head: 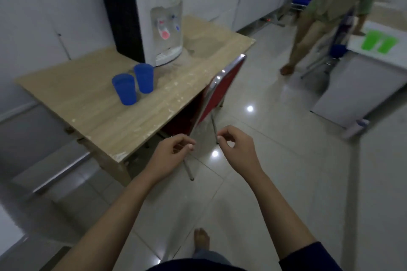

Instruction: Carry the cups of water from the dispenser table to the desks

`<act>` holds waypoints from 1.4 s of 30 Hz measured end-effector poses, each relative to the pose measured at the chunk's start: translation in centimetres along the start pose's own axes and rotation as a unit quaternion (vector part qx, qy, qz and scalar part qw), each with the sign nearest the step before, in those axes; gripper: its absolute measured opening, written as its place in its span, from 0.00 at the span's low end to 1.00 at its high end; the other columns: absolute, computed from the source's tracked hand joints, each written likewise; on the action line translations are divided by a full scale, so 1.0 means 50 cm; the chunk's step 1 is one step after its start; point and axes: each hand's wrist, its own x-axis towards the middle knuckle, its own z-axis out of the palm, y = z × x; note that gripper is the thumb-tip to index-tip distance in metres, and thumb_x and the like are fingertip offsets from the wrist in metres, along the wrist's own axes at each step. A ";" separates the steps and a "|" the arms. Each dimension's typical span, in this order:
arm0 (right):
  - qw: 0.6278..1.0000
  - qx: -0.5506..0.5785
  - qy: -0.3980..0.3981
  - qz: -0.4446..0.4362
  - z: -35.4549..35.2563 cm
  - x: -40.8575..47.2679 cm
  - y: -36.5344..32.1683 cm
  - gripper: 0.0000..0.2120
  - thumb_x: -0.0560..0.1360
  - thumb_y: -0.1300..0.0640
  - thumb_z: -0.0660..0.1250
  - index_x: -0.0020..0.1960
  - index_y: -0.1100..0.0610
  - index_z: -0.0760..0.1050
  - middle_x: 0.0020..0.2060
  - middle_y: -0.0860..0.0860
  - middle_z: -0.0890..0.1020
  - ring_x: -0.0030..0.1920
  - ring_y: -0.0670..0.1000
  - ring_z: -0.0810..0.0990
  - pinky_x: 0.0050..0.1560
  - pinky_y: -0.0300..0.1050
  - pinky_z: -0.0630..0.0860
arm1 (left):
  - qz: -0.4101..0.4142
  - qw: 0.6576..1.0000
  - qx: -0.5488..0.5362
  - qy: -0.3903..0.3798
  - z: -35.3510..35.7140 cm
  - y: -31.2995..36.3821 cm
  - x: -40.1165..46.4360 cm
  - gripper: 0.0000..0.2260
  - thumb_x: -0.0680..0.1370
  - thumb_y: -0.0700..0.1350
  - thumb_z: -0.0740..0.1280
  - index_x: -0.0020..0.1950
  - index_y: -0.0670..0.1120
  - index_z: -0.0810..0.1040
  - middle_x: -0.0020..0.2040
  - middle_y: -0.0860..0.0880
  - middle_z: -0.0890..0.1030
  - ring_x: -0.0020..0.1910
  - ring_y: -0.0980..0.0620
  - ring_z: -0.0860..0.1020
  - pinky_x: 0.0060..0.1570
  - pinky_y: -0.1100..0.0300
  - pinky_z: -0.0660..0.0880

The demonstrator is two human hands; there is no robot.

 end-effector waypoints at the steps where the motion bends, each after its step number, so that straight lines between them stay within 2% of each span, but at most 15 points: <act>1: 1.000 0.000 -0.019 -0.019 0.010 0.050 0.003 0.04 0.75 0.65 0.67 0.44 0.58 0.78 0.39 0.49 0.81 0.42 0.42 0.77 0.43 0.25 0.71 | -0.012 1.000 -0.003 0.019 -0.007 -0.006 0.030 0.05 0.78 0.41 0.67 0.50 0.47 0.82 0.46 0.50 0.84 0.48 0.52 0.82 0.50 0.51 0.78; 3: 0.997 0.001 -0.049 -0.055 0.039 0.149 0.002 0.04 0.74 0.66 0.67 0.43 0.59 0.79 0.37 0.49 0.80 0.41 0.42 0.76 0.42 0.23 0.69 | -0.038 0.998 -0.008 0.054 -0.028 -0.023 0.082 0.06 0.78 0.40 0.67 0.48 0.49 0.82 0.45 0.52 0.85 0.46 0.55 0.82 0.50 0.55 0.79; 6: 0.991 0.021 -0.096 -0.093 0.095 0.279 -0.010 0.04 0.73 0.66 0.67 0.43 0.60 0.79 0.37 0.51 0.81 0.39 0.43 0.77 0.41 0.27 0.70 | -0.085 0.989 -0.005 0.122 -0.065 -0.051 0.134 0.10 0.78 0.40 0.67 0.44 0.56 0.80 0.41 0.56 0.84 0.43 0.58 0.82 0.45 0.63 0.75; 11: 0.970 0.067 -0.173 -0.158 0.216 0.434 -0.047 0.07 0.73 0.67 0.67 0.42 0.56 0.77 0.38 0.49 0.80 0.39 0.45 0.78 0.43 0.27 0.71 | -0.165 0.962 0.001 0.219 -0.133 -0.115 0.176 0.05 0.77 0.41 0.67 0.47 0.50 0.82 0.43 0.51 0.84 0.45 0.51 0.82 0.48 0.54 0.76; 14: 0.955 0.088 -0.213 -0.189 0.291 0.502 -0.069 0.06 0.72 0.66 0.69 0.44 0.56 0.77 0.39 0.48 0.80 0.40 0.46 0.78 0.44 0.25 0.71 | -0.190 0.946 0.009 0.263 -0.172 -0.158 0.193 0.06 0.77 0.42 0.67 0.46 0.53 0.81 0.42 0.50 0.84 0.44 0.50 0.81 0.47 0.52 0.76; 16: 0.939 0.087 -0.257 -0.210 0.343 0.545 -0.082 0.06 0.72 0.64 0.70 0.49 0.58 0.78 0.43 0.47 0.80 0.44 0.45 0.77 0.46 0.23 0.70 | -0.201 0.938 0.013 0.280 -0.200 -0.191 0.205 0.08 0.77 0.43 0.67 0.46 0.56 0.80 0.41 0.52 0.84 0.43 0.53 0.81 0.46 0.53 0.77; 19: 0.909 0.045 -0.348 -0.224 0.413 0.602 -0.102 0.15 0.73 0.58 0.71 0.59 0.56 0.75 0.52 0.44 0.76 0.53 0.41 0.73 0.52 0.26 0.67 | -0.213 0.928 0.019 0.304 -0.242 -0.232 0.226 0.10 0.77 0.43 0.68 0.44 0.60 0.79 0.40 0.54 0.84 0.42 0.57 0.81 0.45 0.59 0.76; 23: 0.847 -0.031 -0.457 -0.269 0.489 0.665 -0.115 0.30 0.70 0.55 0.74 0.69 0.51 0.67 0.67 0.48 0.69 0.65 0.44 0.67 0.62 0.37 0.64 | -0.228 0.922 0.035 0.310 -0.295 -0.271 0.256 0.12 0.76 0.42 0.69 0.45 0.61 0.78 0.41 0.57 0.83 0.43 0.62 0.80 0.42 0.73 0.71; 26: 0.817 -0.075 -0.504 -0.270 0.530 0.700 -0.120 0.40 0.68 0.53 0.76 0.73 0.45 0.59 0.75 0.47 0.58 0.73 0.46 0.59 0.67 0.42 0.63 | -0.240 0.919 0.036 0.309 -0.332 -0.296 0.273 0.09 0.75 0.41 0.71 0.48 0.55 0.79 0.44 0.57 0.83 0.47 0.65 0.79 0.44 0.77 0.70; 28: 0.799 -0.104 -0.525 -0.276 0.549 0.718 -0.121 0.45 0.66 0.52 0.77 0.75 0.44 0.56 0.77 0.47 0.54 0.75 0.48 0.56 0.69 0.46 0.63 | -0.247 0.915 0.037 0.316 -0.348 -0.305 0.281 0.08 0.74 0.41 0.72 0.51 0.51 0.80 0.47 0.56 0.82 0.49 0.65 0.78 0.45 0.78 0.70; 32: 0.756 -0.146 -0.566 -0.294 0.576 0.743 -0.130 0.48 0.65 0.54 0.78 0.76 0.45 0.53 0.77 0.48 0.54 0.75 0.49 0.55 0.69 0.46 0.64 | -0.261 0.908 0.043 0.326 -0.366 -0.316 0.292 0.12 0.73 0.42 0.74 0.55 0.50 0.80 0.50 0.57 0.81 0.50 0.65 0.77 0.47 0.80 0.69; 36: 0.720 -0.175 -0.583 -0.334 0.594 0.749 -0.136 0.45 0.66 0.61 0.77 0.75 0.48 0.56 0.71 0.48 0.62 0.70 0.50 0.63 0.64 0.43 0.69 | -0.276 0.897 0.036 0.342 -0.369 -0.321 0.291 0.14 0.72 0.41 0.75 0.55 0.49 0.79 0.52 0.54 0.81 0.53 0.62 0.77 0.49 0.80 0.68; 39: 0.710 -0.184 -0.586 -0.345 0.598 0.750 -0.141 0.41 0.66 0.64 0.75 0.72 0.48 0.59 0.66 0.49 0.65 0.65 0.51 0.66 0.57 0.47 0.77 | -0.284 0.894 0.032 0.344 -0.368 -0.322 0.290 0.16 0.71 0.42 0.76 0.57 0.50 0.78 0.52 0.55 0.81 0.53 0.63 0.77 0.49 0.81 0.68; 42: 0.704 -0.190 -0.588 -0.351 0.599 0.752 -0.144 0.38 0.66 0.63 0.75 0.70 0.48 0.61 0.63 0.49 0.66 0.62 0.51 0.68 0.54 0.50 0.79 | -0.284 0.894 0.030 0.346 -0.365 -0.323 0.292 0.18 0.70 0.43 0.77 0.58 0.49 0.78 0.53 0.56 0.80 0.54 0.66 0.76 0.50 0.81 0.67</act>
